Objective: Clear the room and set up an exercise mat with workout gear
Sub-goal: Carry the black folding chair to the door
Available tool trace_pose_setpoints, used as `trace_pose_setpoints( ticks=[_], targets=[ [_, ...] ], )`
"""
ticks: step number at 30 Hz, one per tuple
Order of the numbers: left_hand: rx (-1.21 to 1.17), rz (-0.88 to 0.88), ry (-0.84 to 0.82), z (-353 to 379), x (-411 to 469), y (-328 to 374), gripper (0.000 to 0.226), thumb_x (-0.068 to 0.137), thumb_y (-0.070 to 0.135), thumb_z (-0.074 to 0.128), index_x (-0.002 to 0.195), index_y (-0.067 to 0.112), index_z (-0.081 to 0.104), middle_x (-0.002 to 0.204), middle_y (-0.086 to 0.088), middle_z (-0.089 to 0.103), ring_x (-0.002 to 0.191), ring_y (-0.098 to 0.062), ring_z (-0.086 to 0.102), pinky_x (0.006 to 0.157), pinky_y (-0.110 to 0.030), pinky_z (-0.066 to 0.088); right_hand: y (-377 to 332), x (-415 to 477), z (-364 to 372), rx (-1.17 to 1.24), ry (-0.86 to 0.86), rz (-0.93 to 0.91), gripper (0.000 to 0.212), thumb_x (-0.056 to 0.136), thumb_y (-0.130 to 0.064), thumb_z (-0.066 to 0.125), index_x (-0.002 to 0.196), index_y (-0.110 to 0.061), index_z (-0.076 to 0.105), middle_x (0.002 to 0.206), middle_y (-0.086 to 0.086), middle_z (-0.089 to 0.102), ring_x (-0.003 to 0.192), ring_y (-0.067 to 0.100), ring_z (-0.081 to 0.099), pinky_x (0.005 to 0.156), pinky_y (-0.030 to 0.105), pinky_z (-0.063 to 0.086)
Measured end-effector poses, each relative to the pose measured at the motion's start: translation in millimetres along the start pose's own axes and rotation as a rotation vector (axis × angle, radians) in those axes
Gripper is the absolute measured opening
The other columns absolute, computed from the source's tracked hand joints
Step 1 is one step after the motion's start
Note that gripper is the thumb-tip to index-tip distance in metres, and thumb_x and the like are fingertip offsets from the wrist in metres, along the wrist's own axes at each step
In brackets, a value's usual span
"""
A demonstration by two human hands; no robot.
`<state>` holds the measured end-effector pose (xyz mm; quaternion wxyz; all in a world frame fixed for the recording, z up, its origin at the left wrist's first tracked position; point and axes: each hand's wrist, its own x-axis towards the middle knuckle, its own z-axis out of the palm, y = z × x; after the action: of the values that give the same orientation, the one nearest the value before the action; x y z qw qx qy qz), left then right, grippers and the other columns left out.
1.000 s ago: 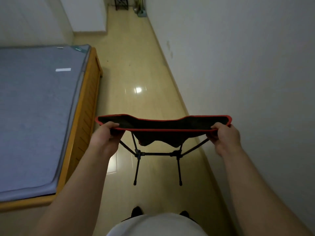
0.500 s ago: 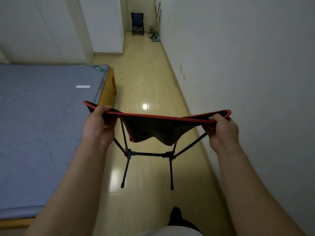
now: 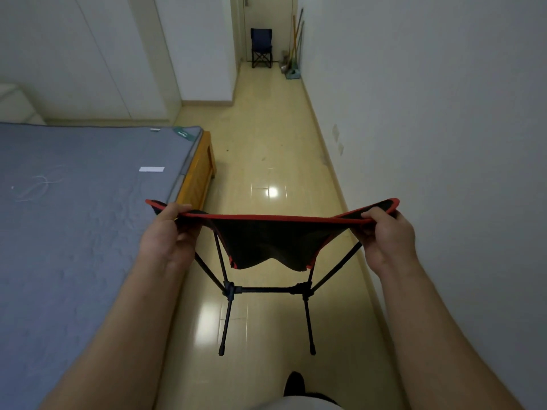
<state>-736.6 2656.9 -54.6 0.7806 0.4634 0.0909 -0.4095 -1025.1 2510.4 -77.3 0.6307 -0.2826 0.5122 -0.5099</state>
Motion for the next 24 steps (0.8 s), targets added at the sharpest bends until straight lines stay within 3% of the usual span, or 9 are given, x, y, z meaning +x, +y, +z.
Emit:
trace_pose_setpoints(
  ticks=[5,9,18,24],
  targets=[
    [-0.061,0.008,0.012,52,46,-1,0.039,0.086,0.0,0.067,0.123,0.006,0.054,0.126,-0.015,0.062,0.103,-0.025,0.07,0.073,-0.031,0.062,-26,67,34,-0.01,-0.046,0.021,0.033,0.089,0.003,0.061,0.121,-0.005,0.058,0.124,0.021,0.061,0.11,0.036,0.065,0.084,0.041,0.061],
    [-0.1,0.012,0.006,88,89,5,0.041,0.085,-0.002,0.066,0.123,0.006,0.054,0.128,-0.016,0.061,0.107,-0.029,0.07,0.086,-0.039,0.06,-39,117,68,-0.02,-0.072,0.009,0.036,0.088,0.002,0.062,0.123,-0.007,0.059,0.124,0.019,0.061,0.112,0.034,0.064,0.088,0.042,0.061],
    [-0.116,0.0,0.005,182,240,30,0.042,0.085,-0.003,0.066,0.125,0.006,0.054,0.128,-0.017,0.06,0.108,-0.03,0.069,0.086,-0.041,0.061,-45,254,175,-0.014,-0.052,-0.002,0.029,0.087,0.005,0.06,0.116,-0.002,0.059,0.125,0.025,0.061,0.111,0.038,0.065,0.082,0.041,0.062],
    [-0.059,-0.047,-0.037,253,342,61,0.036,0.087,-0.002,0.063,0.121,0.006,0.053,0.125,-0.017,0.063,0.107,-0.03,0.069,0.09,-0.04,0.059,-55,341,254,-0.009,-0.011,-0.011,0.029,0.087,0.006,0.059,0.114,-0.002,0.059,0.119,0.019,0.063,0.111,0.038,0.065,0.088,0.045,0.06]
  ],
)
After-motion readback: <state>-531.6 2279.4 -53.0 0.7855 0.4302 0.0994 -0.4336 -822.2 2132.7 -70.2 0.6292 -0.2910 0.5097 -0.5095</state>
